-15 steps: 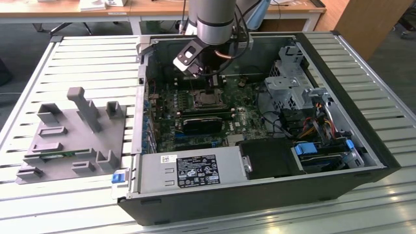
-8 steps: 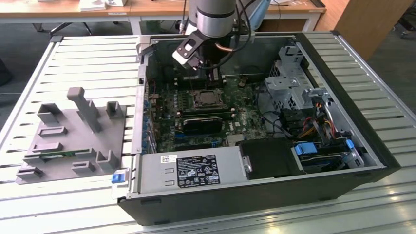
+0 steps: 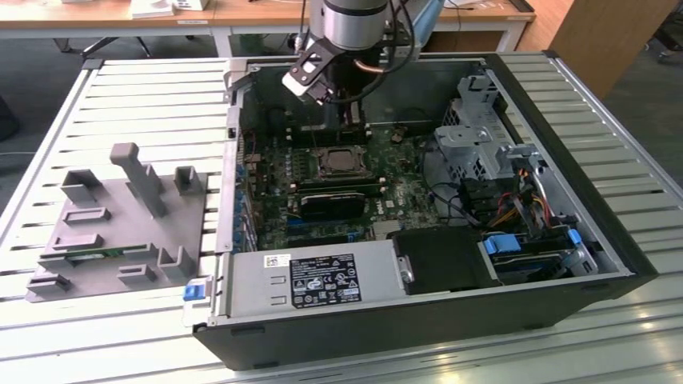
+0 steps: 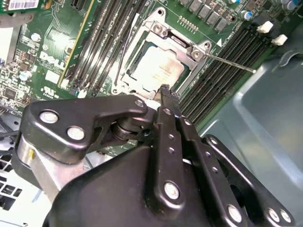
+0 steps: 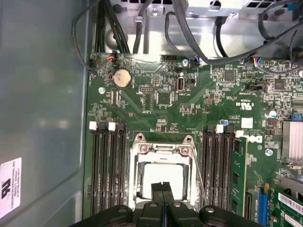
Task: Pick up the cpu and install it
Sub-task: 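Install the first cpu locking lever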
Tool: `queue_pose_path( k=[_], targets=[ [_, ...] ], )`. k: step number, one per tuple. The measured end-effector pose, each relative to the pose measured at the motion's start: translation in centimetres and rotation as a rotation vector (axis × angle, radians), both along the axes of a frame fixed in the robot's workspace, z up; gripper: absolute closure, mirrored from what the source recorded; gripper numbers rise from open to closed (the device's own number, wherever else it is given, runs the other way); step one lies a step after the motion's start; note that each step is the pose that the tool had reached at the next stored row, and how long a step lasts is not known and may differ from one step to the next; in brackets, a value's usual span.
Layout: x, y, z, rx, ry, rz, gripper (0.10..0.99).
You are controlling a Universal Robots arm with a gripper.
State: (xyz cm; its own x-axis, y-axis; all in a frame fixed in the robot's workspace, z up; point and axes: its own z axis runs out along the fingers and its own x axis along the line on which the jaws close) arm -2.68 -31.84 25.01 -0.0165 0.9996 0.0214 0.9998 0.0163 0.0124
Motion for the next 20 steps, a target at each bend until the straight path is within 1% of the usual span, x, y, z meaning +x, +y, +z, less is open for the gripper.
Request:
queue_pose_path(
  k=[3,7,10,12,14,15,20],
  targets=[
    [0.00,0.00,0.39,0.000,-0.0002,0.000,0.980],
    [0.00,0.00,1.08,0.000,-0.0003,0.000,0.980],
    [0.00,0.00,1.79,0.000,-0.0005,0.000,0.980],
    [0.00,0.00,1.91,0.000,-0.0014,-0.001,0.980],
    [0.00,0.00,1.90,0.000,-0.0043,0.000,0.980],
    [0.00,-0.01,1.90,-0.001,-0.0043,0.009,0.980],
    [0.00,-0.01,1.76,-0.001,-0.0042,0.101,0.980]
  ],
)
